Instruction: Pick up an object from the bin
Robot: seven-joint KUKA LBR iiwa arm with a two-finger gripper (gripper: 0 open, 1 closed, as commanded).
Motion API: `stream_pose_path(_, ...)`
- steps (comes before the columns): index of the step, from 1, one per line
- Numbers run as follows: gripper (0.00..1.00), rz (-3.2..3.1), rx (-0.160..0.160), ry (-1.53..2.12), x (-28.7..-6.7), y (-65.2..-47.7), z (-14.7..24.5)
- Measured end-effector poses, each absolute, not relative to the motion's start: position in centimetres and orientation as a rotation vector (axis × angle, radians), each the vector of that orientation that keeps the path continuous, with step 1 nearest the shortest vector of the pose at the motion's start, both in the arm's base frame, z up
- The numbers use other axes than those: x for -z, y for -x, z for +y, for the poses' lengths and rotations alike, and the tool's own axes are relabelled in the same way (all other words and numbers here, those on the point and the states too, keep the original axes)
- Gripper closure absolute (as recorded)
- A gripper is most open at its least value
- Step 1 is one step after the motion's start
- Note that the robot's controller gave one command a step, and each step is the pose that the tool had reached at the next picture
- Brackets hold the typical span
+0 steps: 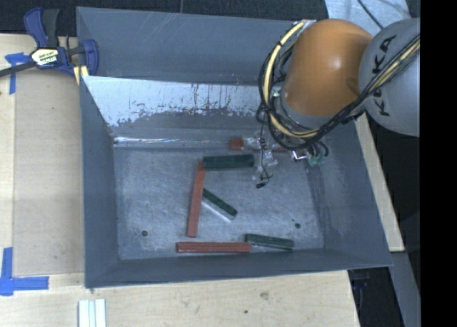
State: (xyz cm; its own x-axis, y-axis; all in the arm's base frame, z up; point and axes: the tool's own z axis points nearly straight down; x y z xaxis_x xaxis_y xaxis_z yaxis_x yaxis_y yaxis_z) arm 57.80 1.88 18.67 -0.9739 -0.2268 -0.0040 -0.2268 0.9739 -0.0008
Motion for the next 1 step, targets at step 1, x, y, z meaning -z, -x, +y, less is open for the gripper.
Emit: stream_pose_path(1,1.00,3.033,0.000,0.796,-27.63,-56.61,7.15)
